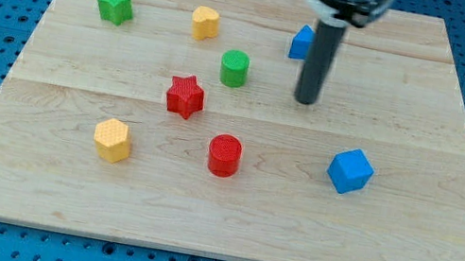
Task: Drag the red circle into the red star
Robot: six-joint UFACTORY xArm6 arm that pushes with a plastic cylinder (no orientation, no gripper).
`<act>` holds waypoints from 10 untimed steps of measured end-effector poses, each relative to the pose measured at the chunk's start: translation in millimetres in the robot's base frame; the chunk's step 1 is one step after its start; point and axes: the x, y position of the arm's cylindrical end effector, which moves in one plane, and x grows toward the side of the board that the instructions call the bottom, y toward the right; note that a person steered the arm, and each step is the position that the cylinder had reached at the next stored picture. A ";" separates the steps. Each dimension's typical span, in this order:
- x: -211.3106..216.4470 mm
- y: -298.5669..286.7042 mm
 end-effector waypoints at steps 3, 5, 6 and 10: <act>153.6 -26.7; 74.4 -80.5; 106.6 -45.0; 106.7 -14.3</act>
